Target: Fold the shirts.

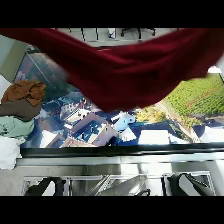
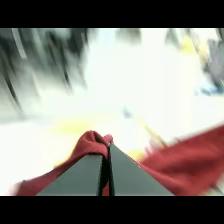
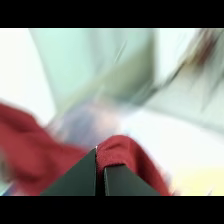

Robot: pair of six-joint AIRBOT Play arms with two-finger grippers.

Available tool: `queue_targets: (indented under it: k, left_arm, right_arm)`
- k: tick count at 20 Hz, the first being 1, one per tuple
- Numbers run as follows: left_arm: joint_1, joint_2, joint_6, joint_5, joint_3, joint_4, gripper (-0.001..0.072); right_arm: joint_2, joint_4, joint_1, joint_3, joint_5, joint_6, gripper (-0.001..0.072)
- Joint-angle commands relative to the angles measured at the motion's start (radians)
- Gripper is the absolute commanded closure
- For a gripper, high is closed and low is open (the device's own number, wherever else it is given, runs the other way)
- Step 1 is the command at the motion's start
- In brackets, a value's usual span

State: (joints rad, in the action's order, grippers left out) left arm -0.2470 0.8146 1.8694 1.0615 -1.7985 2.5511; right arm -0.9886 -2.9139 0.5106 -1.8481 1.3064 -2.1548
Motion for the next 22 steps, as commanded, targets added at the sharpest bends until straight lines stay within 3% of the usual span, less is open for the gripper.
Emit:
queue_targets:
  k: [1, 3, 6, 10, 12, 14, 16, 18, 22]
  left_arm:
    - [-0.133, -0.148, -0.013, -0.069, -0.137, -0.059, 0.0695]
    - [-0.205, -0.156, -0.063, -0.041, -0.160, -0.132, 0.0695]
    - [-0.259, -0.083, -0.076, 0.098, -0.146, -0.105, 0.0695]
    - [-0.161, 0.082, -0.069, 0.222, 0.080, -0.060, 0.0695]
    - [-0.026, 0.182, -0.045, 0.197, 0.257, -0.136, 0.0695]
    - [0.088, 0.305, -0.045, 0.081, 0.428, -0.253, 0.0695]
    - [0.131, 0.468, -0.045, -0.053, 0.541, -0.272, 0.0695]
    - [0.136, 0.675, -0.036, -0.117, 0.553, -0.274, 0.0695]
    - [0.136, 1.070, -0.076, -0.071, 0.320, -0.271, 0.0695]
  right_arm:
    - [0.143, 0.027, 0.018, -0.084, -0.183, -0.022, 0.0689]
    - [0.175, 0.082, 0.018, -0.084, -0.180, -0.016, 0.0689]
    - [0.167, 0.164, 0.017, -0.075, -0.149, 0.021, 0.0689]
    - [0.067, 0.174, -0.033, 0.126, -0.112, 0.060, 0.0689]
    - [-0.003, 0.187, -0.123, 0.333, -0.166, 0.043, 0.0689]
    - [-0.100, 0.252, -0.217, 0.546, -0.297, 0.031, 0.0689]
    - [-0.262, 0.285, -0.255, 0.678, -0.433, 0.030, 0.0690]
    - [-0.460, 0.271, -0.251, 0.683, -0.480, 0.014, 0.0690]
    - [-0.824, 0.154, -0.244, 0.484, -0.485, -0.013, 0.0690]
